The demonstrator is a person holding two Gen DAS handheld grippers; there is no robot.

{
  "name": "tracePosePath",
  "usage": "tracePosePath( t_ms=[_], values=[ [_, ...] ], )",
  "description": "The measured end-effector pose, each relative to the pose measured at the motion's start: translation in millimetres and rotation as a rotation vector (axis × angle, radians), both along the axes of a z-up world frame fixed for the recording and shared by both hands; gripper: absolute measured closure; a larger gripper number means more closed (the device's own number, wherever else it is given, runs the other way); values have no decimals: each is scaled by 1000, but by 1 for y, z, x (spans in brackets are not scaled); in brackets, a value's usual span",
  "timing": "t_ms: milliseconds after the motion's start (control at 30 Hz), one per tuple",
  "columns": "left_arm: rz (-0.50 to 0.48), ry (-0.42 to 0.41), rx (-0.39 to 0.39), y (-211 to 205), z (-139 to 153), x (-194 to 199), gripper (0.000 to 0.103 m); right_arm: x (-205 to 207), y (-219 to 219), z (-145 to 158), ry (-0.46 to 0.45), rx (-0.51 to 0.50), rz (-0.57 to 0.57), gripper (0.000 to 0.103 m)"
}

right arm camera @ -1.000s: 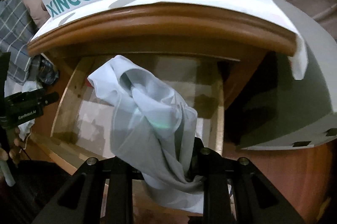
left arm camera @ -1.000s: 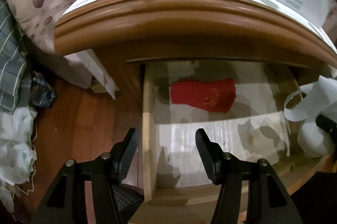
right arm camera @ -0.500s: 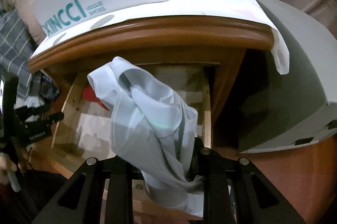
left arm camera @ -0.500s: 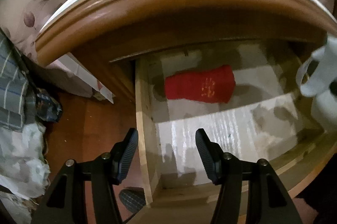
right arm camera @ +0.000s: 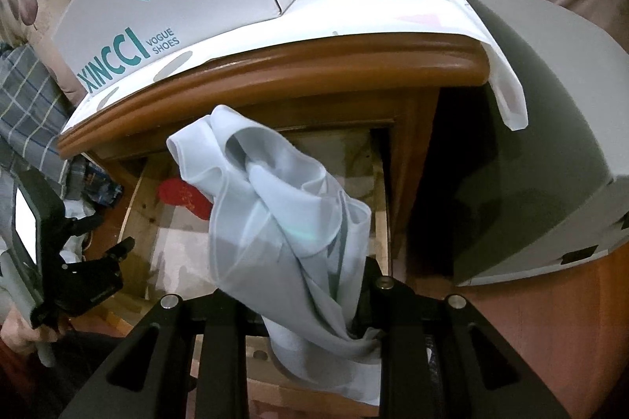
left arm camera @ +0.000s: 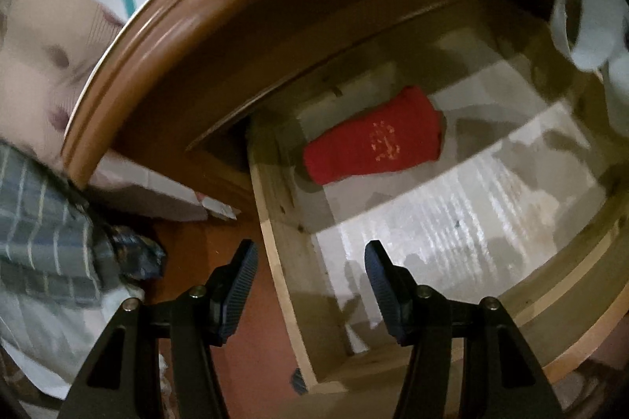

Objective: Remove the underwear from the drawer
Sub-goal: 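Reach the left tool toward the red underwear while the right tool holds the silky underwear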

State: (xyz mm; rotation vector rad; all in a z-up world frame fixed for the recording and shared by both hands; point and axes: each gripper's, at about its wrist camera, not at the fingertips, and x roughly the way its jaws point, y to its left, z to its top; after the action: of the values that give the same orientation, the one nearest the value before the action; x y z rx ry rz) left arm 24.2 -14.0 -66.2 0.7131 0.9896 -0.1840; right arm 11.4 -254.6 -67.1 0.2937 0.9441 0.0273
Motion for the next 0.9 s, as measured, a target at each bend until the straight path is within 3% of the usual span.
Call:
tracePosePath(
  t_ms=[400, 667, 767, 900],
  values=[
    [-150, -81, 240, 3, -12, 13, 45, -2, -8, 2, -12, 25, -4, 79],
    [-379, -192, 418, -13, -30, 2, 45, -2, -10, 2, -8, 38, -6, 78],
    [-437, -193, 486, -15, -41, 7, 45, -1, -13, 2, -8, 47, -13, 78],
    [-508, -175, 513, -15, -48, 13, 45, -2, -18, 3, -18, 65, -32, 78]
  ],
)
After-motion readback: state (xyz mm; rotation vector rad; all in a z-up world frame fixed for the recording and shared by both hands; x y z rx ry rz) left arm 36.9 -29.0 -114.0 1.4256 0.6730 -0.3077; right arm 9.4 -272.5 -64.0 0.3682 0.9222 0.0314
